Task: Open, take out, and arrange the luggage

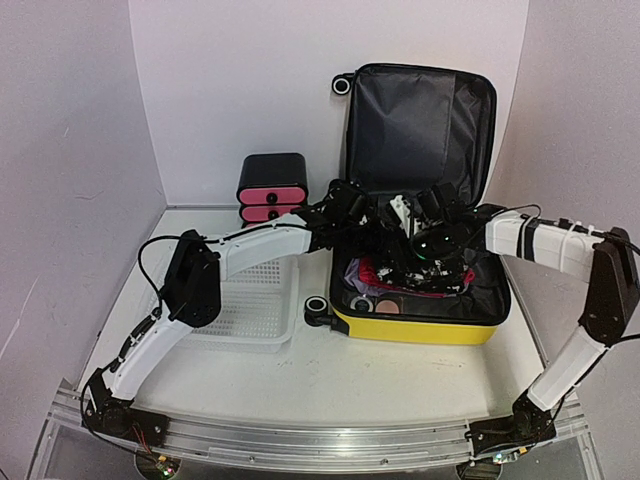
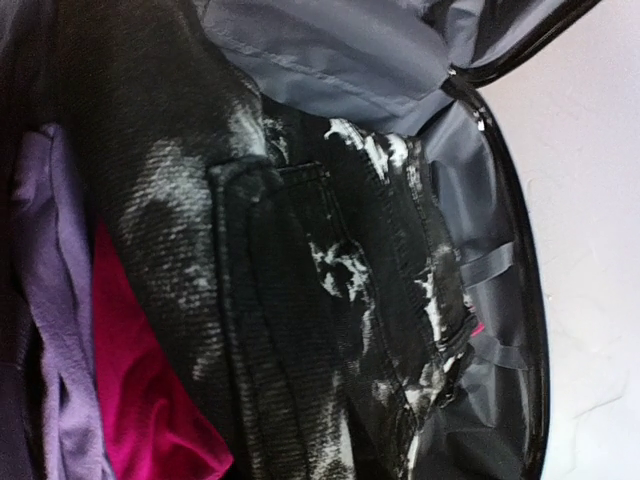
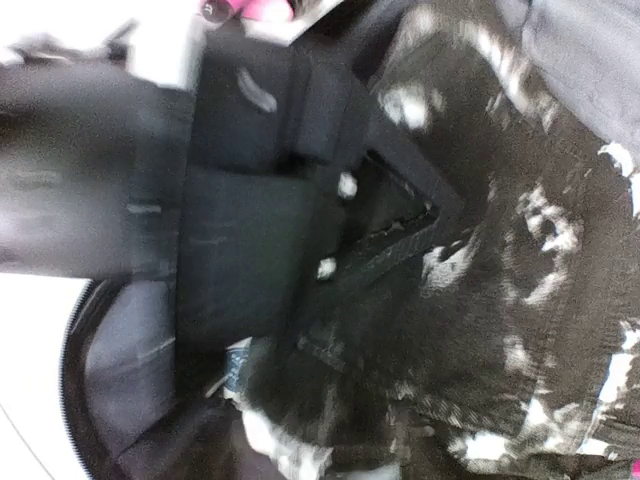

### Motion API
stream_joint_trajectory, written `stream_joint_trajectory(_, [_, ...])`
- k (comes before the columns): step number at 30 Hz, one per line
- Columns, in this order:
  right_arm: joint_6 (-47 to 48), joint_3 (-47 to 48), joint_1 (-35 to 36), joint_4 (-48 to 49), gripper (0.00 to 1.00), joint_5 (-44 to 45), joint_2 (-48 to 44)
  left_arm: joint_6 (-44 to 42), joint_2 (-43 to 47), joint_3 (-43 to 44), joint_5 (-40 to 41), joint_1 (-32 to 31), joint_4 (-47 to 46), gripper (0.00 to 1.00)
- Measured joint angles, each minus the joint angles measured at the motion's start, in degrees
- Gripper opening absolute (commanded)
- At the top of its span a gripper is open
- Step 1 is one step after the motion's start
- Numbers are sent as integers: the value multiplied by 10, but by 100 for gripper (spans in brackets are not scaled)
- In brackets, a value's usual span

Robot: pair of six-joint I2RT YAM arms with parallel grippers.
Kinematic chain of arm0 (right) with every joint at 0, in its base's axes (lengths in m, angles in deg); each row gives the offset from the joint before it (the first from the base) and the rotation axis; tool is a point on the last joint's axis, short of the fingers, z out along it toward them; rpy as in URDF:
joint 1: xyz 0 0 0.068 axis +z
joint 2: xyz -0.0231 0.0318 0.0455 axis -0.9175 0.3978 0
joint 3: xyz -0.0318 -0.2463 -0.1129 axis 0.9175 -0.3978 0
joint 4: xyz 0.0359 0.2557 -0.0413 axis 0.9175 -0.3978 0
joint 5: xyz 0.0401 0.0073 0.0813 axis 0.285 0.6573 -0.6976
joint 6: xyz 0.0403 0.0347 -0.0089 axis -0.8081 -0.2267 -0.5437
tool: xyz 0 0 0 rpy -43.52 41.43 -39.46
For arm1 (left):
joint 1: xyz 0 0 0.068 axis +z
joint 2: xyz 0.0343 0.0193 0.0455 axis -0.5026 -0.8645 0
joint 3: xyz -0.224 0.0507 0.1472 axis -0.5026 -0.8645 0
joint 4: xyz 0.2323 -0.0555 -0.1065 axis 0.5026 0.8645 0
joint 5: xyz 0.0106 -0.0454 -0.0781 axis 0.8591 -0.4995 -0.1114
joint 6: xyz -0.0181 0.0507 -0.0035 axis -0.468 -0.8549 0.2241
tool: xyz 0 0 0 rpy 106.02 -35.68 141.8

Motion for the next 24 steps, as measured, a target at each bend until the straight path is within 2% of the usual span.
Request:
stream_joint_trajectory(2, [-10,-2,0,-5,97,-1,-29,-21,0,-1,0,1,5,4])
stream_joint_trajectory(3, [-17,-2,0,-7,98,-1,-44,-29,0,-1,-1,1,6,2])
stream_joint_trajectory(9, [-31,-10,-5,-31,98,21,-192,-78,42,-51,-7,-3,5,0])
stream_joint_trajectory(13, [-30,-10,-13,-54,98,55,-269,-96,116,-116,-20,-6,8,0])
stream_joint_trajectory(17, [-28,-10,-15,-76,98,85,-289,-108,221,-198,-40,-9,19,0])
stream_joint_trajectory(24, [-28,-10,-15,-95,98,101,-264,-126,403,-336,-65,-12,77,0])
